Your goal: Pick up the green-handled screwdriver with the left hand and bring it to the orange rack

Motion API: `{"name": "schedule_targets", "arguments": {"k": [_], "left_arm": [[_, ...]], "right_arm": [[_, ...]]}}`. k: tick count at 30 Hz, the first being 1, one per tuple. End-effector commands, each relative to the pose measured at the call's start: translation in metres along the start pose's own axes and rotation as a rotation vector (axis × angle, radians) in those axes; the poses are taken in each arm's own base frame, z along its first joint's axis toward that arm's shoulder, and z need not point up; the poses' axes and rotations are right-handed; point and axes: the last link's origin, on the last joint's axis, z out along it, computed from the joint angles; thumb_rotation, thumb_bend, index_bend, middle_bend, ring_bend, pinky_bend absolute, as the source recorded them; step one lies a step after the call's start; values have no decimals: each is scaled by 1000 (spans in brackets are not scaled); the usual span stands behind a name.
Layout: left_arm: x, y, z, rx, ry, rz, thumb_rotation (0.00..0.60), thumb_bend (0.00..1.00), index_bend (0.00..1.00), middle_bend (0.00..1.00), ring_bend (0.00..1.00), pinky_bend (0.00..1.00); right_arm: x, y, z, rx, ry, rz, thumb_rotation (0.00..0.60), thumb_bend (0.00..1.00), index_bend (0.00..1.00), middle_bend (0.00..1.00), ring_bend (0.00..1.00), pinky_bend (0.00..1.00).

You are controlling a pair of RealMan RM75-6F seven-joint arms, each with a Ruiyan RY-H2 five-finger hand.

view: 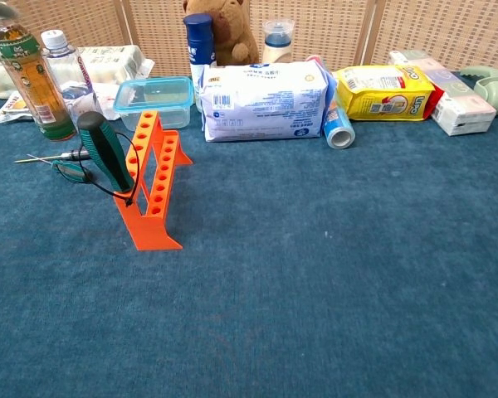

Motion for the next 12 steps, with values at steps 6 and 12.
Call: {"name": "schedule_targets", "arguments": {"k": [6,12], "left_arm": [[12,-43,-75,228,309,523,600,124,0,0,0,134],[3,-57,-103,298,387,583,600,123,0,0,0,108]], "right_arm": [[0,-1,-1,-7,10,-7,600,25,67,44,0,0],[-2,-2,0,-1,10,-27,600,25,65,44,0,0]]}}
